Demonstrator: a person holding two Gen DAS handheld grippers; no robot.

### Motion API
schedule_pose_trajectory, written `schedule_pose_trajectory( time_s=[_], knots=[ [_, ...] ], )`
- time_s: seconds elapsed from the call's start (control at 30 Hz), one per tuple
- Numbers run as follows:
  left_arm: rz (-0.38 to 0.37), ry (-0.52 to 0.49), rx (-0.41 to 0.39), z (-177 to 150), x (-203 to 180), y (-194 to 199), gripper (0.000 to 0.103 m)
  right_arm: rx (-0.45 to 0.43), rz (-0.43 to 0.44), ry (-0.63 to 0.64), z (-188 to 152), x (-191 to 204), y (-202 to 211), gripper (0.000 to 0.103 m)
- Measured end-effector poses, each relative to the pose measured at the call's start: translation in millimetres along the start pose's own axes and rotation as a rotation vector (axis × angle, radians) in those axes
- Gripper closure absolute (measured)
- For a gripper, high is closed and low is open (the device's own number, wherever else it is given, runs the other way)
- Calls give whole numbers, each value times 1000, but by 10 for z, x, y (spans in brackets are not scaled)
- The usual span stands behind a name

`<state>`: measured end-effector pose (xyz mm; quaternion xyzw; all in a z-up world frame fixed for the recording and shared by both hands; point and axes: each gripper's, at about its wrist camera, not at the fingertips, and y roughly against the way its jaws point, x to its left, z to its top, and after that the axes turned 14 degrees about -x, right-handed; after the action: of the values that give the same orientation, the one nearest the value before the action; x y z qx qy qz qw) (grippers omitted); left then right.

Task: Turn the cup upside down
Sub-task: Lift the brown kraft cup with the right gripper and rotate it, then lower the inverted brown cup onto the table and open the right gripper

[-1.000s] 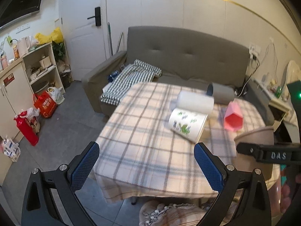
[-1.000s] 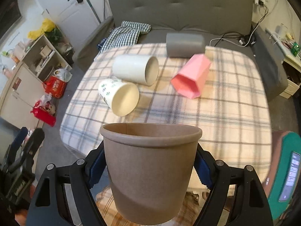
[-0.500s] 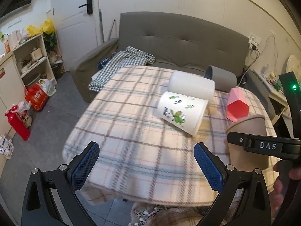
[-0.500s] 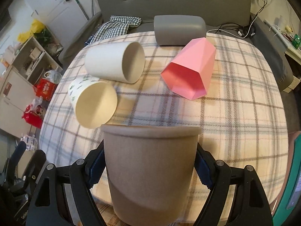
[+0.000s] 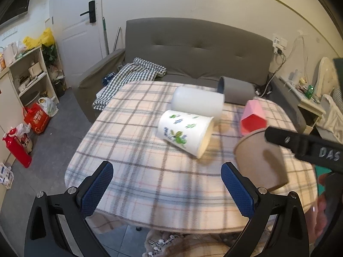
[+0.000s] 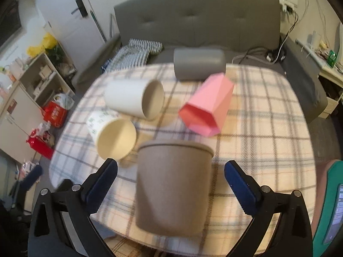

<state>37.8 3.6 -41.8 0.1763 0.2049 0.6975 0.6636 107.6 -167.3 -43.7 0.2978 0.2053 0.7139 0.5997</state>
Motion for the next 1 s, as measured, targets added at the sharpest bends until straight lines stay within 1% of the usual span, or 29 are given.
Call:
schedule_pose_trajectory(
  time_s=[0.07,0.2,0.3,0.37,0.53,0.63,0.8,0.9,1.0],
  knots=[
    [-18,0,-10,43,-68,80,0,-51,-12,10,52,-18,187,2],
    [-81,10,-18,94,-282,236,0,-175,-82,57,105,-149,637,2],
    [-135,14,-7,62,-509,281,0,-232,-144,81,72,-314,880,2],
    [-162,12,12,12,-663,276,0,-253,-168,81,37,-445,993,2],
    [-211,19,52,-142,-1003,155,0,-255,-211,41,-136,-785,1122,2],
    [-215,15,86,-221,-1153,9,0,-239,-220,-3,-218,-989,1130,2],
    [-200,-10,126,-337,-1274,-244,1,-221,-237,-55,-314,-1244,1063,2],
    [-200,-1,155,-420,-1265,-345,2,-206,-234,-73,-345,-1311,975,2],
    [-207,-15,173,-488,-1271,-391,2,-188,-226,-71,-371,-1322,877,2]
  ],
)
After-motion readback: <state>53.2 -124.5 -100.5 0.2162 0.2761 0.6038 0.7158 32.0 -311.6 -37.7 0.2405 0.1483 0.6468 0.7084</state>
